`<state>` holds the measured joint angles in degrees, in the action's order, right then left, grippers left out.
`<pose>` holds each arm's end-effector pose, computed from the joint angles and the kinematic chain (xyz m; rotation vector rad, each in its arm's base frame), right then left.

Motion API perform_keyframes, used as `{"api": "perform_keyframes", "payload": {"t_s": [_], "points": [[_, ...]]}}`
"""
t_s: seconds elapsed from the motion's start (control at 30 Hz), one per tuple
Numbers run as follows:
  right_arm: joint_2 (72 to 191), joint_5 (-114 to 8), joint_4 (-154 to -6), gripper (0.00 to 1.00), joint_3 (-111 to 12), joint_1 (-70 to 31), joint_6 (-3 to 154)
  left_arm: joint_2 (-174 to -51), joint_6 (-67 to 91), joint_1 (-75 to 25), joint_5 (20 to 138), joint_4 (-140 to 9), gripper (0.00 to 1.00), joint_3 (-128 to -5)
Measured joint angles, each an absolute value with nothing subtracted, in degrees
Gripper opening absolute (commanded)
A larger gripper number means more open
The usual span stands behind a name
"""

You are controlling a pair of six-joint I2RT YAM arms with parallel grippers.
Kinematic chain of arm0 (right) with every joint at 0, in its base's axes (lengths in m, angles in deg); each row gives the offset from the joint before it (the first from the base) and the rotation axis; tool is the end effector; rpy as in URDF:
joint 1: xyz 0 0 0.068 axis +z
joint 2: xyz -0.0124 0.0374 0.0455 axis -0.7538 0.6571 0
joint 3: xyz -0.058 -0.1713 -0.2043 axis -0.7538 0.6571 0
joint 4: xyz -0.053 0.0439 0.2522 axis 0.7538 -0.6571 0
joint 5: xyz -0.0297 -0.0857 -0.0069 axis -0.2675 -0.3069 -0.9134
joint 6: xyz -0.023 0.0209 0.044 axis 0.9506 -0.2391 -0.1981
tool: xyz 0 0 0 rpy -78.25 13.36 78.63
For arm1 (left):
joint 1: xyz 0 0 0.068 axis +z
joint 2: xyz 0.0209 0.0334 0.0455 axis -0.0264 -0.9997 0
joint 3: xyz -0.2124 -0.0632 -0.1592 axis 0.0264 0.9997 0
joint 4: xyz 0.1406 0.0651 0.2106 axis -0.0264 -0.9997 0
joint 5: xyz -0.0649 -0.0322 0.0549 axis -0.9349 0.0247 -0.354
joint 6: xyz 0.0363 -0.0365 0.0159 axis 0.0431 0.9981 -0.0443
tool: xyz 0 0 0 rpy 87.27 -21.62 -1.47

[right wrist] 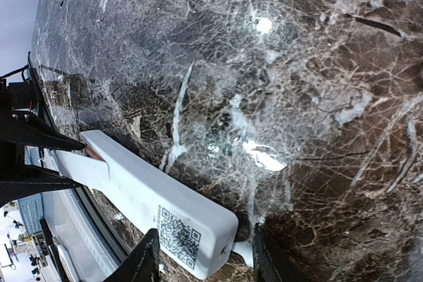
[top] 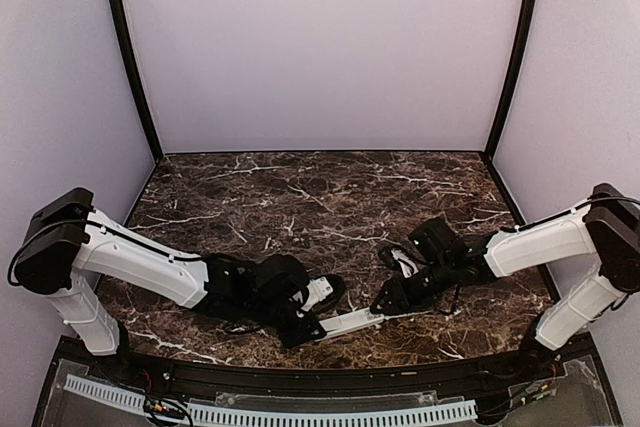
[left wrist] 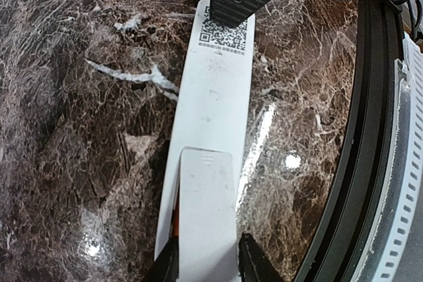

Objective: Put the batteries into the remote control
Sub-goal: Load the battery cover onto the remote control without the battery cover.

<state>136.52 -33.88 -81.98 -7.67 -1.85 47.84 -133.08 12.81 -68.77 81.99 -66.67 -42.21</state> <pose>0.1648 0.2008 0.1336 -0.5137 2.7382 1.0797 0.1086 -0.3127 0.1543 1.2741 2.1867 -0.7467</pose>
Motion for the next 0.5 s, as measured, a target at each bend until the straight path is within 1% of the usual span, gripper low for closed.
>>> {"api": "perform_keyframes", "payload": {"t_s": [0.1,0.5], "points": [[136.52,-33.88,-82.04,0.45,-7.67,-1.85,47.86,-133.11,12.46,-68.77,81.73,-66.75,0.33,-42.32],[136.52,-33.88,-82.55,0.45,-7.71,-1.77,48.19,-133.74,11.41,-68.77,82.14,-66.78,0.39,-42.95]]}}
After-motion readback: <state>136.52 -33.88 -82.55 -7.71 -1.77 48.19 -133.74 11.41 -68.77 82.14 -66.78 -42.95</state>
